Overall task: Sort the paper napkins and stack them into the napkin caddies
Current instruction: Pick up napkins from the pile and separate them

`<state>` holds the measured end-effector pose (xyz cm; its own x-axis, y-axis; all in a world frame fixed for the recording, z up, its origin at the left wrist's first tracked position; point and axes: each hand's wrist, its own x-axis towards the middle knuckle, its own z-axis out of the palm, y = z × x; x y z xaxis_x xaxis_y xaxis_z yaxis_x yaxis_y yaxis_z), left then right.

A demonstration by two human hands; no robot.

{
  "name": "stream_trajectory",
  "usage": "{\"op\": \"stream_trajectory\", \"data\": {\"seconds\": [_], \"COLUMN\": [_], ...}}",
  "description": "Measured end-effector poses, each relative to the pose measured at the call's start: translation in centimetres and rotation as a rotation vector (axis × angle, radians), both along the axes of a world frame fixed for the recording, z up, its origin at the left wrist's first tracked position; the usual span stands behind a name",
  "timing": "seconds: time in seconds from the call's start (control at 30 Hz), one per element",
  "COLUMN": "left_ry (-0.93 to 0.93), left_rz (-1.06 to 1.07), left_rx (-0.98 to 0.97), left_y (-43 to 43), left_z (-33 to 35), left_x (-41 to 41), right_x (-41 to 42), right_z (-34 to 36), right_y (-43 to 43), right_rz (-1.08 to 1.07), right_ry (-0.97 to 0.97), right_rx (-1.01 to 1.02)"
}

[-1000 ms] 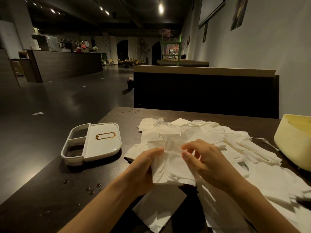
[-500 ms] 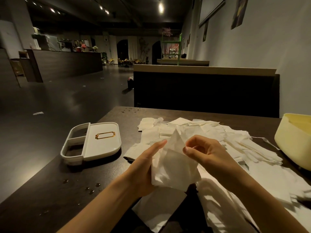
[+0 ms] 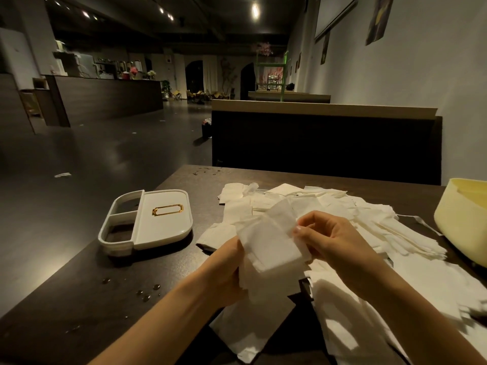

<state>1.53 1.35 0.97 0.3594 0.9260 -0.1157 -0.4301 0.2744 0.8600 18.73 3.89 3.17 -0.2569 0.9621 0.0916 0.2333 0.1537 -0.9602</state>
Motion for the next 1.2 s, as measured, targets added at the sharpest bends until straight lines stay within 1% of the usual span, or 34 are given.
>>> {"op": "stream_trajectory", "data": {"seconds": [0.1, 0.2, 0.27, 0.33, 0.37, 0.4, 0.43, 0.5, 0.6, 0.7, 0.77, 0.93, 1.0, 1.17, 1.2], "left_ry": [0.009, 0.042, 0.078, 0.084, 0.080, 0.070, 0.058, 0.038, 0.056, 0.061, 0.056, 0.109, 0.119, 0.128, 0.115], "left_rz": [0.006, 0.023, 0.027, 0.026, 0.016, 0.011, 0.013, 0.029, 0.000, -0.035, -0.027, 0.031, 0.020, 0.042, 0.051], "left_rx": [0.018, 0.027, 0.016, 0.023, 0.040, 0.052, 0.055, 0.041, 0.010, -0.011, -0.020, 0.000, -0.008, -0.011, -0.005], "left_y": [-0.2, 0.0, 0.2, 0.2, 0.2, 0.2, 0.1, 0.2, 0.2, 0.2, 0.3, 0.6, 0.5, 0.6, 0.6], "left_z": [0.2, -0.1, -0.2, -0.2, -0.1, 0.0, 0.0, -0.2, -0.1, -0.1, -0.1, -0.2, -0.1, -0.3, -0.3], "left_x": [0.0, 0.0, -0.1, -0.1, 0.0, 0.0, 0.1, 0.0, 0.0, -0.1, -0.2, -0.5, -0.4, -0.3, -0.3], "right_x": [-0.2, 0.4, 0.7, 0.8, 0.7, 0.6, 0.6, 0.4, 0.2, 0.0, 0.0, 0.2, 0.2, 0.3, 0.4], "right_z": [0.0, 0.3, 0.6, 0.9, 1.0, 1.0, 1.0, 0.8, 0.0, -0.4, -0.3, -0.3, -0.5, -0.7, -0.6], "right_y": [-0.1, 0.0, 0.1, 0.0, -0.1, -0.3, -0.4, -0.5, -0.2, -0.1, -0.3, -0.3, -0.3, 0.0, -0.1], "right_rz": [0.037, -0.012, -0.028, 0.024, 0.056, 0.079, 0.095, 0.078, 0.033, 0.028, 0.067, 0.061, 0.091, 0.129, 0.142], "right_ry": [-0.008, 0.003, 0.146, 0.339, 0.397, 0.413, 0.395, 0.297, 0.085, -0.044, -0.126, -0.476, -0.498, -0.382, -0.333], "right_rx": [0.014, 0.075, 0.041, -0.069, -0.111, -0.130, -0.132, -0.103, 0.036, 0.150, 0.203, 0.310, 0.318, 0.275, 0.261]}}
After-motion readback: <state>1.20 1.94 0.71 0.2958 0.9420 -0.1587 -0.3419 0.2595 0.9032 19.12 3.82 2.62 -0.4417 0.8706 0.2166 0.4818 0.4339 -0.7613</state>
